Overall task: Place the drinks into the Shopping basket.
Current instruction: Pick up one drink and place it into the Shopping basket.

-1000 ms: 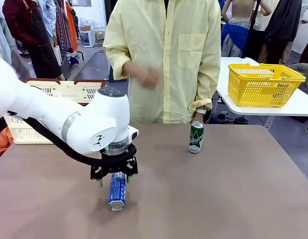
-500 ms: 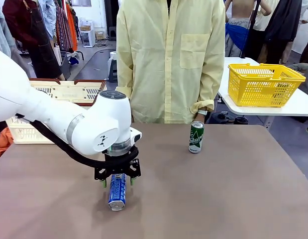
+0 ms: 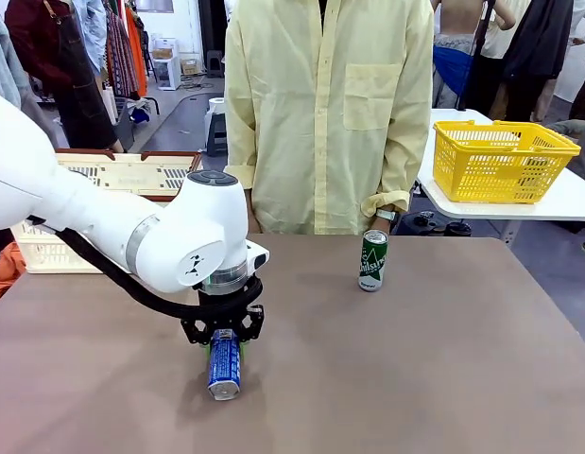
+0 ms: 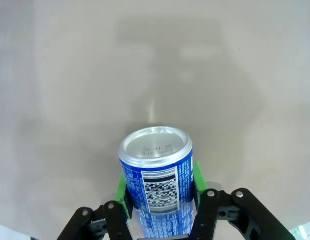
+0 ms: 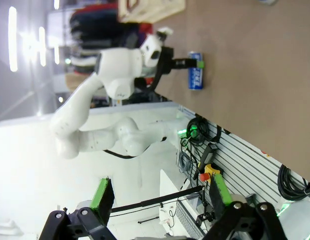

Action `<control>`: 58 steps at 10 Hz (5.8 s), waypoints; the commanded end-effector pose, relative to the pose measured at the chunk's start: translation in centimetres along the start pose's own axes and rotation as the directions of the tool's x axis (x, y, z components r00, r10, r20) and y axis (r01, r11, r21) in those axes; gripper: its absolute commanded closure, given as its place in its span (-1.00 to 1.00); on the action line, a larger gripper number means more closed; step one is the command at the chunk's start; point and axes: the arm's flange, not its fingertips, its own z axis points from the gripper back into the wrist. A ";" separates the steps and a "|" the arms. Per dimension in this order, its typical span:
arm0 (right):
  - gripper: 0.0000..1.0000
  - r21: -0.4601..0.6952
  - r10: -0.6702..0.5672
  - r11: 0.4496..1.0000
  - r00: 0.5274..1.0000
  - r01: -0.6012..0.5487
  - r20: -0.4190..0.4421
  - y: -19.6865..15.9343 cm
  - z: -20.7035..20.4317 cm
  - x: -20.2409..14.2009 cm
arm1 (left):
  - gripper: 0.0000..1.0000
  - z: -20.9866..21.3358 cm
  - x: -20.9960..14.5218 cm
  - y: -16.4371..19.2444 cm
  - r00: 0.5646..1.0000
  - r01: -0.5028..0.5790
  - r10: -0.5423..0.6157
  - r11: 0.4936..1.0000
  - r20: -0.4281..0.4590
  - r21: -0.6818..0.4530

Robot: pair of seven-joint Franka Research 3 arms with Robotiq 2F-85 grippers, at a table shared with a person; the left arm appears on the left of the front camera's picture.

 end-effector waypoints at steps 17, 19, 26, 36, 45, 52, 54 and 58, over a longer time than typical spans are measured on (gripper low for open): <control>-1.00 -0.013 0.017 1.000 1.000 -0.017 -0.011 -0.1 0.2 -0.2 | 1.00 19.1 -3.5 8.3 0.993 0.096 -0.092 0.994 0.077 -0.048; -1.00 -0.013 0.017 1.000 1.000 -0.017 -0.011 -0.1 0.2 -0.2 | 1.00 23.2 3.0 14.6 0.985 -0.015 0.035 0.993 0.167 -0.115; -1.00 -0.013 0.017 1.000 1.000 -0.017 -0.011 -0.1 0.2 -0.2 | 1.00 30.8 23.0 27.5 0.978 0.189 -0.173 0.971 0.120 -0.145; -1.00 -0.013 0.017 1.000 1.000 -0.017 -0.011 -0.1 0.2 -0.2 | 1.00 26.1 35.5 29.1 0.979 0.158 -0.140 0.981 0.150 -0.117; -1.00 -0.013 0.017 1.000 1.000 -0.017 -0.011 -0.1 0.2 -0.2 | 1.00 16.0 38.5 29.1 0.999 -0.030 0.031 0.998 0.008 -0.058; -1.00 -0.013 0.017 1.000 1.000 -0.017 -0.011 -0.1 0.2 -0.2 | 0.88 11.9 36.9 29.0 0.997 -0.067 0.065 0.997 -0.049 -0.048; -1.00 -0.013 0.017 1.000 1.000 -0.017 -0.011 -0.1 0.2 -0.2 | -1.00 11.9 36.9 29.1 0.996 -0.070 0.067 0.996 -0.054 -0.057; -1.00 -0.013 0.017 1.000 1.000 -0.017 -0.011 -0.1 0.2 -0.2 | -1.00 12.2 36.7 29.2 0.996 -0.072 0.068 0.995 -0.052 -0.064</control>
